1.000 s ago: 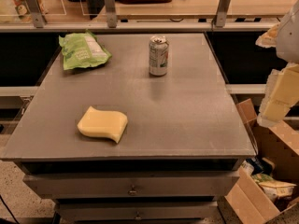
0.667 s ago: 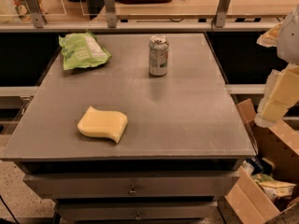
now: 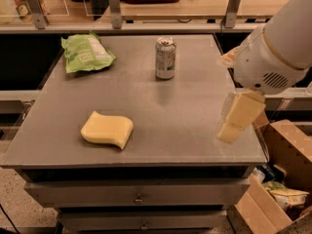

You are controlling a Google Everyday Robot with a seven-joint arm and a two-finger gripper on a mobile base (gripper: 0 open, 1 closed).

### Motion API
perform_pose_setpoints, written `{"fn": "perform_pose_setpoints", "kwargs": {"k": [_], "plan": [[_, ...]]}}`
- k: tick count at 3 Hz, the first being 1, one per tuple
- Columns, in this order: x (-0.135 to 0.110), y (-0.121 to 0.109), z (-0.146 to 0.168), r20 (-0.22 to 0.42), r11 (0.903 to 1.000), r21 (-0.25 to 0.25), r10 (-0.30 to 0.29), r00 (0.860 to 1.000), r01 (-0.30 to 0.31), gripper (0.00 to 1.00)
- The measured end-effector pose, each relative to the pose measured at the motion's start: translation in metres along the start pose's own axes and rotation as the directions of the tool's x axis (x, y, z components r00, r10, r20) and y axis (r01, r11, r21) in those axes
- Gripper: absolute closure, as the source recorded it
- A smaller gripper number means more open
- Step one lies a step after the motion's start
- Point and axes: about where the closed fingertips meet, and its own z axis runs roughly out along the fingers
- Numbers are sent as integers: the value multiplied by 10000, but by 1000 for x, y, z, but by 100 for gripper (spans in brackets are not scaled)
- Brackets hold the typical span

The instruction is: Move sponge near green rice chip bag

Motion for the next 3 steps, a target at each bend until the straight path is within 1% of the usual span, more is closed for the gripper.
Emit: {"fn": "perform_pose_setpoints", "kwargs": {"k": [1, 2, 3], "plan": [[-40, 22, 35, 1142, 9978, -589, -238, 9932, 307, 0], [-80, 37, 61, 1995, 9969, -677, -261, 9796, 403, 0], [-84, 36, 60, 2059, 9977, -543, -294, 9781, 414, 0]]}}
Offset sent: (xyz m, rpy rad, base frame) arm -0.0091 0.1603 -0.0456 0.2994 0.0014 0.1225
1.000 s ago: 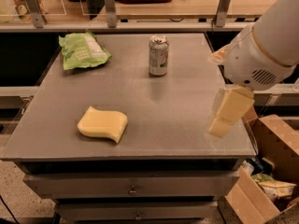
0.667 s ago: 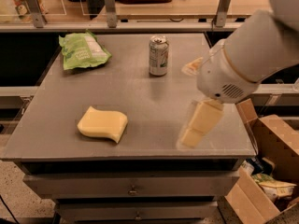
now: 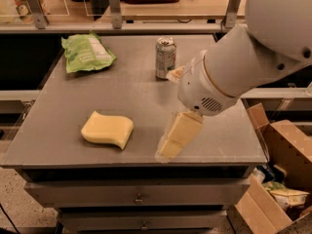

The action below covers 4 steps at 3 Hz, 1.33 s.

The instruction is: Move sponge near green rice chip bag

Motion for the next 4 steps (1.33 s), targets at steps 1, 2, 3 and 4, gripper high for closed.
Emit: {"fn": "perform_pose_setpoints", "kwargs": {"k": [1, 2, 3, 4], "plan": [[-2, 3, 2, 377, 10000, -74, 62, 9993, -59, 0], [-18, 11, 21, 1217, 9994, -347, 112, 9925, -70, 0], [-38, 18, 47, 2051, 9985, -543, 200, 9785, -90, 0], [-51, 18, 75, 2276, 9979, -623, 296, 9733, -158, 0]]}}
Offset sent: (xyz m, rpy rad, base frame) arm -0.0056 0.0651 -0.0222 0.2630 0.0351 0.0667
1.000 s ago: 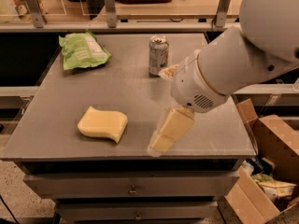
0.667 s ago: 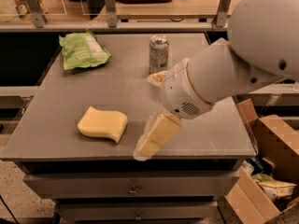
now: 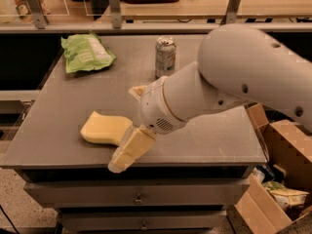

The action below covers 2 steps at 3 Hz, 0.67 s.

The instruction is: Move sponge near green rice chip bag

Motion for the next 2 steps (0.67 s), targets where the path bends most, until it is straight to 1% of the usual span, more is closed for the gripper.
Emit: {"fn": "perform_pose_setpoints", "kwargs": {"k": [2], "plan": [[-1, -18, 49, 44, 9997, 9, 225, 9997, -225, 0]]}}
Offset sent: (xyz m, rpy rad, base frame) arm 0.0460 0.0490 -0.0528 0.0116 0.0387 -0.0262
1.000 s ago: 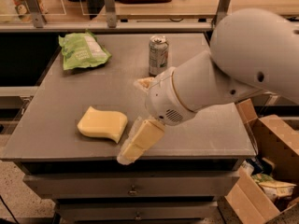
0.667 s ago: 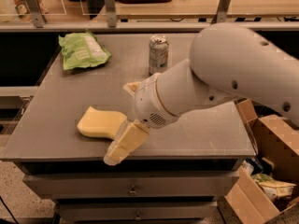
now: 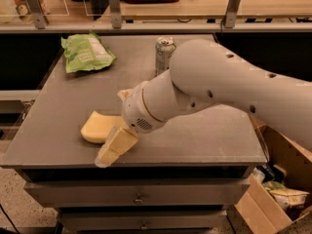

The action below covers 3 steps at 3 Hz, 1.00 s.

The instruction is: Move sponge near green rice chip bag

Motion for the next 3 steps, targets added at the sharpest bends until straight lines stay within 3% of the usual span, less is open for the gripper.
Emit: {"fn": "perform_pose_setpoints", "kwargs": {"k": [1, 2, 3], "plan": [[9, -6, 17, -121, 9997, -51, 257, 9996, -257, 0], [17, -10, 29, -194, 9986, -174, 488, 9986, -492, 16], [22, -12, 34, -269, 9970, -318, 696, 9972, -704, 40]]}}
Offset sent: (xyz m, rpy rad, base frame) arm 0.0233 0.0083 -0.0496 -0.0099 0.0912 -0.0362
